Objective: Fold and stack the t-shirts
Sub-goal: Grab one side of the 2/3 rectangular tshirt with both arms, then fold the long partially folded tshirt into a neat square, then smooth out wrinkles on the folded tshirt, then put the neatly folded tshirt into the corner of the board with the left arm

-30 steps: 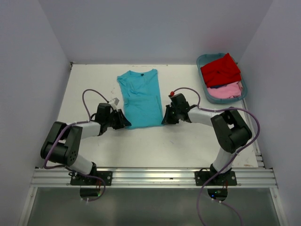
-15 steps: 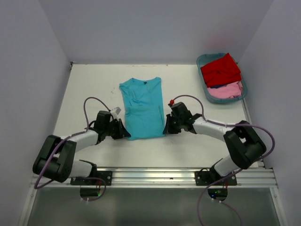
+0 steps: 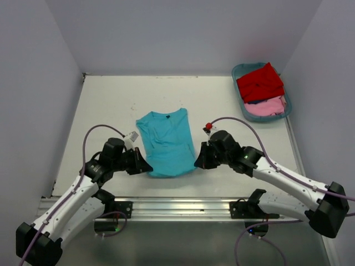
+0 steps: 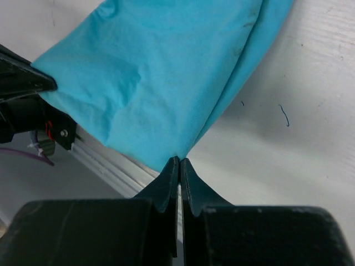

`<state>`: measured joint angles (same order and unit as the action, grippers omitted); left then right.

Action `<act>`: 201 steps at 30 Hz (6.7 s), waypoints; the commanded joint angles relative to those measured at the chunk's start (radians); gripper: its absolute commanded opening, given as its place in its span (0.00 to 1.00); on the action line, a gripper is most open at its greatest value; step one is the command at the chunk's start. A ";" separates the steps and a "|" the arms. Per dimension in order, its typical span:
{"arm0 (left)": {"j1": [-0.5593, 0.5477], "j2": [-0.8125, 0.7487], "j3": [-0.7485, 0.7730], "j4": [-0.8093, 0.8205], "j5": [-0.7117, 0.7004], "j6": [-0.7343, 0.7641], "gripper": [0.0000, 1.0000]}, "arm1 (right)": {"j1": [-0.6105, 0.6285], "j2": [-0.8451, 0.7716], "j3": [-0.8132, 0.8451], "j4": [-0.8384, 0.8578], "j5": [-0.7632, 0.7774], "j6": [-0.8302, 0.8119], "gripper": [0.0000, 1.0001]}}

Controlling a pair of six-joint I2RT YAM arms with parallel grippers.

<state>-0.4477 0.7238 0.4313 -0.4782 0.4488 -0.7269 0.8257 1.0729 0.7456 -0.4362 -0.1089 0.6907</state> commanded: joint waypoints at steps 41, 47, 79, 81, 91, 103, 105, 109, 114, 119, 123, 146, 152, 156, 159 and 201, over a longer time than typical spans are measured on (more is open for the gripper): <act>0.231 0.980 0.667 0.371 -0.305 0.205 0.00 | -0.224 0.884 0.932 0.016 0.290 -0.287 0.00; 0.244 1.089 0.800 0.360 -0.275 0.211 0.00 | -0.243 0.936 0.937 0.028 0.310 -0.284 0.00; 0.359 1.091 0.770 0.837 0.166 0.166 0.75 | -0.306 0.941 0.885 0.234 0.129 -0.226 0.00; 0.357 1.164 0.791 0.866 0.291 0.129 0.53 | -0.307 0.961 0.902 0.240 0.006 -0.197 0.00; 0.342 1.479 0.889 1.154 0.541 -0.106 0.30 | -0.315 1.171 0.966 0.421 -0.354 0.041 0.00; 0.342 1.519 0.813 0.751 0.283 0.046 0.27 | -0.315 1.205 0.839 0.369 -0.213 0.035 0.00; 0.339 1.491 0.747 0.736 0.239 0.029 0.25 | -0.315 1.188 0.813 0.358 -0.193 0.026 0.00; 0.323 1.416 0.592 0.776 0.179 -0.002 0.21 | -0.316 1.147 0.769 0.343 -0.172 0.003 0.00; 0.267 1.294 0.347 0.845 0.148 -0.008 0.18 | -0.315 1.078 0.677 0.344 -0.167 -0.029 0.00; 0.251 1.140 0.187 0.938 0.162 -0.009 0.18 | -0.315 1.021 0.581 0.363 -0.157 -0.049 0.00; 0.253 1.036 0.207 0.908 0.154 0.007 0.18 | -0.315 1.027 0.569 0.353 -0.161 -0.060 0.00; 0.330 0.797 0.081 0.701 0.029 0.075 0.14 | -0.315 1.012 0.548 0.318 -0.140 -0.119 0.00; 0.224 0.595 0.195 0.405 -0.120 0.023 0.71 | -0.315 0.980 0.551 0.317 -0.140 -0.126 0.00; 0.121 0.569 0.163 0.384 -0.143 -0.092 0.94 | -0.316 0.963 0.552 0.317 -0.140 -0.134 0.00; 0.040 0.571 0.104 0.447 -0.168 -0.198 1.00 | -0.315 0.961 0.554 0.318 -0.143 -0.132 0.00; -0.040 1.166 0.250 1.090 -0.415 -0.631 0.00 | -0.315 0.845 0.459 0.359 -0.219 -0.195 0.00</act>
<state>-0.4984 1.8683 0.6754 0.6224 0.0662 -1.4265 0.5110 2.0003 1.2320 -0.0559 -0.2817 0.5289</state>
